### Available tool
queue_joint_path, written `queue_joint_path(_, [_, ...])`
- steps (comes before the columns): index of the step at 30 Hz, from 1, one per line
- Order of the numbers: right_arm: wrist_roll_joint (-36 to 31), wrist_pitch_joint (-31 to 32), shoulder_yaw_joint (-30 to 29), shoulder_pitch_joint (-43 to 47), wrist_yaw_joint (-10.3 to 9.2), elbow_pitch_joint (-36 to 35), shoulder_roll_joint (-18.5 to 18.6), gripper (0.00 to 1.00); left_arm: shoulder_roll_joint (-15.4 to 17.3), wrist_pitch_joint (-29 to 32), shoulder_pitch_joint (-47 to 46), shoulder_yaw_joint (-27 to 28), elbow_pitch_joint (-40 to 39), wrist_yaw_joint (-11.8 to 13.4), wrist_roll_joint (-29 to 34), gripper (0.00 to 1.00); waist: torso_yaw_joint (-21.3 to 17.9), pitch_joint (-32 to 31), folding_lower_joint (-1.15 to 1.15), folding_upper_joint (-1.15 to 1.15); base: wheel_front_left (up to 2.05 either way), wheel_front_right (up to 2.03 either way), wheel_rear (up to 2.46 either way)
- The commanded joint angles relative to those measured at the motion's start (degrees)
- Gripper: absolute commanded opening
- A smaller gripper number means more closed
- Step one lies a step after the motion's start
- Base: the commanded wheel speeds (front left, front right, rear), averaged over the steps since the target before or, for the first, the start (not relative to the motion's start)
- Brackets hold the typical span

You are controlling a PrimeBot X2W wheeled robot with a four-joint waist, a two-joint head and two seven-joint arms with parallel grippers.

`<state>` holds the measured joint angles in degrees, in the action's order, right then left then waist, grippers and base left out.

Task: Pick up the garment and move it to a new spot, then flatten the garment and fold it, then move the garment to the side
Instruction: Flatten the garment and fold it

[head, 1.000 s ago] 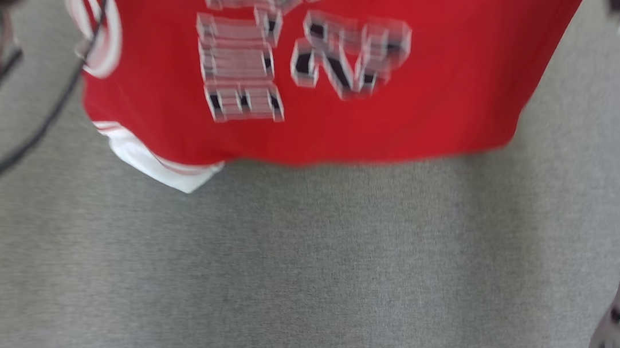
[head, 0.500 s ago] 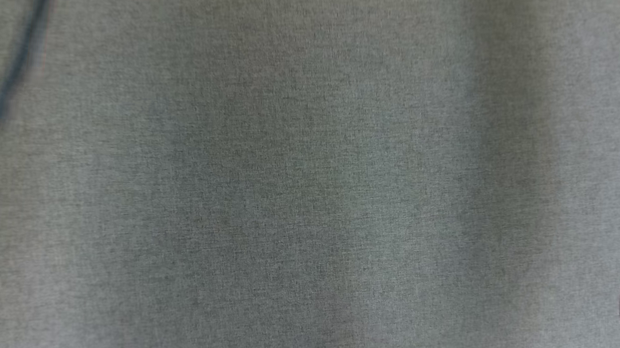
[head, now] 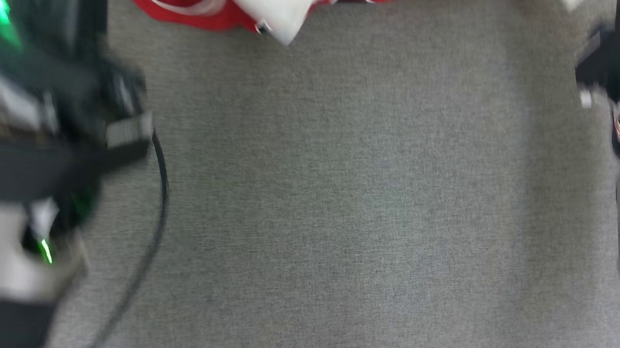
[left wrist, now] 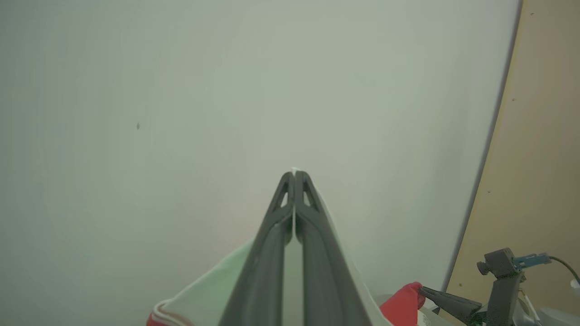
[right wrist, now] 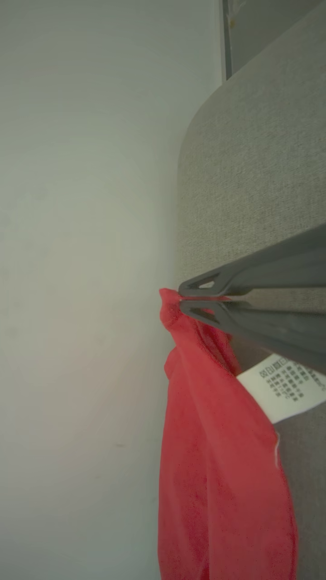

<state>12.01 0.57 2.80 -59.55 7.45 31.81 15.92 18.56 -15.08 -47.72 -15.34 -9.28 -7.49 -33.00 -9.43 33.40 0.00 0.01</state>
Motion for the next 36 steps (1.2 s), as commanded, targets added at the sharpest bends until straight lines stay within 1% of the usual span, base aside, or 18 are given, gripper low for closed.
queue_joint_path(1, [0.8, 2.1, -1.0, 3.5, 0.08, -1.0, 0.7, 0.00, -1.3, -0.2, 5.8, 1.0, -1.2, 0.1, -1.7, 0.00, 2.1, -3.5, 0.00, -0.01, 0.00, 0.00, 0.00])
queue_joint_path(5, [1.7, 7.7, -3.6, 13.1, 0.08, -5.3, 1.0, 0.00, -3.0, -0.2, 21.4, 0.8, -4.0, 0.1, -7.4, 0.00, 4.2, -8.8, 0.00, -0.01, 0.00, 0.00, 0.00])
queue_joint_path(6, [1.7, 9.0, -4.2, 15.7, 0.08, -6.5, 1.0, 0.00, -3.7, -0.2, 25.1, 0.3, -3.9, 0.1, -9.7, 0.00, 4.8, -10.2, 0.00, -0.01, 0.00, 0.00, 0.00])
queue_joint_path(8, [2.2, 11.5, -6.3, 20.3, 0.08, -9.1, 0.4, 0.00, -3.7, -0.2, 32.0, -1.3, -3.7, 0.1, -14.0, 0.00, 5.8, -12.9, 0.00, -0.01, 0.00, 0.00, 0.00])
queue_joint_path(9, [1.5, 13.7, -8.5, 25.0, 0.07, -11.6, 0.0, 0.00, -3.1, -0.2, 37.5, -3.0, -2.9, 0.1, -18.8, 0.00, 6.7, -15.4, 0.00, -0.01, 0.00, 0.00, 0.00])
queue_joint_path(10, [1.4, 14.7, -10.0, 27.4, 0.08, -12.7, -0.5, 0.00, -3.2, -0.2, 40.1, -3.6, -1.9, 0.1, -21.5, 0.00, 7.2, -16.8, 0.00, -0.01, 0.00, 0.00, 0.00])
queue_joint_path(11, [1.4, 14.7, -10.0, 27.4, 0.08, -12.7, -0.5, 0.00, -3.2, -0.2, 40.1, -3.6, -1.9, 0.1, -21.5, 0.00, 7.2, -16.8, 0.00, -0.01, 0.00, 0.00, 0.00])
queue_joint_path(12, [1.0, 16.0, -10.9, 29.6, 0.08, -13.9, -0.9, 0.00, -2.8, -0.2, 42.3, -4.3, -1.7, 0.1, -23.6, 0.00, 7.6, -17.9, 0.00, -0.01, 0.00, 0.00, 0.00])
queue_joint_path(14, [0.4, 17.7, -13.5, 33.9, 0.08, -16.3, -2.2, 0.00, -2.7, -0.2, 46.1, -4.5, -1.0, 0.1, -28.9, 0.00, 8.5, -20.2, 0.00, -0.01, 0.00, 0.00, 0.00])
queue_joint_path(16, [-0.4, 19.3, -15.6, 38.6, 0.07, -18.8, -3.7, 0.00, -1.6, -0.2, 49.4, -5.2, -0.5, 0.1, -34.1, 0.00, 9.3, -22.7, 0.00, -0.01, 0.00, 0.00, 0.00])
queue_joint_path(19, [-0.6, 21.1, -18.2, 44.2, 0.07, -21.9, -6.1, 0.00, 0.7, 1.4, 52.7, -7.5, -1.2, 0.1, -41.7, 0.00, 10.3, -25.1, 0.00, -0.01, 0.00, 0.00, 0.00])
queue_joint_path(22, [-1.0, 22.5, -20.1, 49.3, 0.08, -23.8, -8.7, 0.00, 3.7, 5.2, 55.6, -10.3, -1.8, 0.1, -47.4, 0.00, 11.0, -27.0, 0.00, -0.01, 0.00, 0.00, 0.00])
queue_joint_path(25, [-0.7, 24.5, -21.5, 53.9, 0.08, -25.7, -10.8, 0.00, 6.6, 9.2, 57.6, -12.5, -1.7, 0.1, -50.9, 0.00, 11.5, -28.2, 0.00, -0.01, 0.00, 0.00, 0.00])
queue_joint_path(28, [-0.4, 26.6, -22.4, 57.8, 0.08, -27.7, -12.2, 0.00, 8.5, 10.8, 59.5, -12.9, -1.0, 0.1, -52.9, 0.00, 11.6, -28.7, 0.00, -0.01, 0.00, 0.00, 0.00])
queue_joint_path(36, [2.3, 32.1, -22.9, 65.7, 0.08, -31.2, -13.1, 0.00, 12.8, 17.8, 63.2, -14.8, -0.2, 0.1, -58.7, 0.00, 10.9, -29.8, 0.00, -0.01, 0.00, 0.00, 0.00])
